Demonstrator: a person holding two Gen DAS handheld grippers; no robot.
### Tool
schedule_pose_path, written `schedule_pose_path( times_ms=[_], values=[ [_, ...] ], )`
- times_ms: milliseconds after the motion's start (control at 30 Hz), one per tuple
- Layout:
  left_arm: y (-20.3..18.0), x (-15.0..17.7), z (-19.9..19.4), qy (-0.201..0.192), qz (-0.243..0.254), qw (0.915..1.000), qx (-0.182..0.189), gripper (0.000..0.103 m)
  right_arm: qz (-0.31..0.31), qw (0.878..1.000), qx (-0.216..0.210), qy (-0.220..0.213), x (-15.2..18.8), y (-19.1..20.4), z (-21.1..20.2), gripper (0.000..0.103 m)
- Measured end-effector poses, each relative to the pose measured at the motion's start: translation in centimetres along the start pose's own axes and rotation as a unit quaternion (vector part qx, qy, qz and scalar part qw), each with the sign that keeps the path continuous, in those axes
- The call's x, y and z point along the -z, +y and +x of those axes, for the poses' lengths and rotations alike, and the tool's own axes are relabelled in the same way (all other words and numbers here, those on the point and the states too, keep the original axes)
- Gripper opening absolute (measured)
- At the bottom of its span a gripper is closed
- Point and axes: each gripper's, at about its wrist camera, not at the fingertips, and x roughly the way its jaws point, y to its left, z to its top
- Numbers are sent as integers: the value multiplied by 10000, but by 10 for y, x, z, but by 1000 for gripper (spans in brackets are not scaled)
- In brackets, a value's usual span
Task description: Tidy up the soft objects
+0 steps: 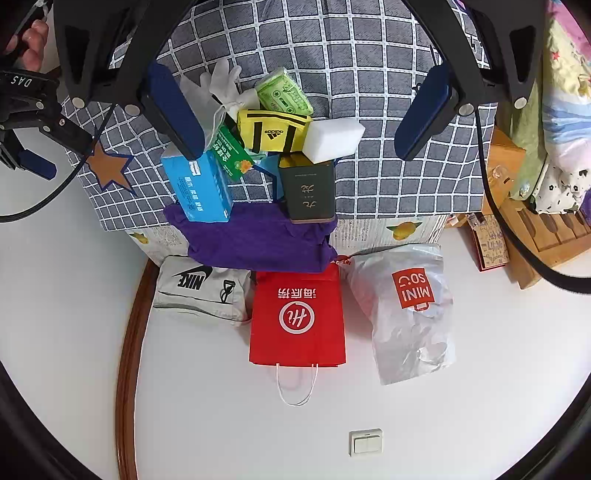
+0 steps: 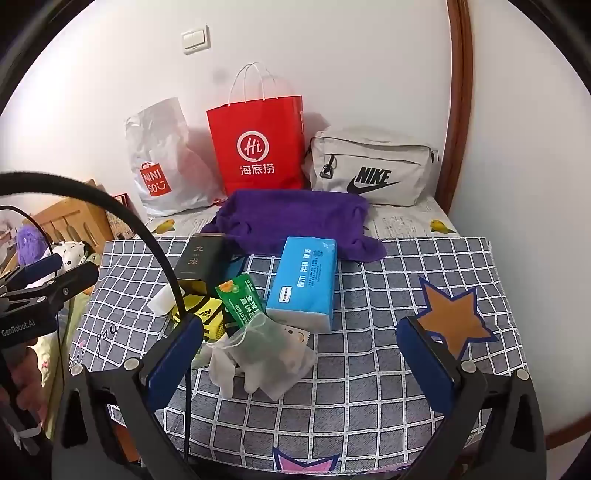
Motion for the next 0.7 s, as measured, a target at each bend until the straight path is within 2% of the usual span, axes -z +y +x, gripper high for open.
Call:
schedule_pose_path(
  times_ms=[700],
  values=[
    [1,0,-4,3,15,10000,-8,103,-72,9999,-82,-36,0,6,-4,103]
  ],
)
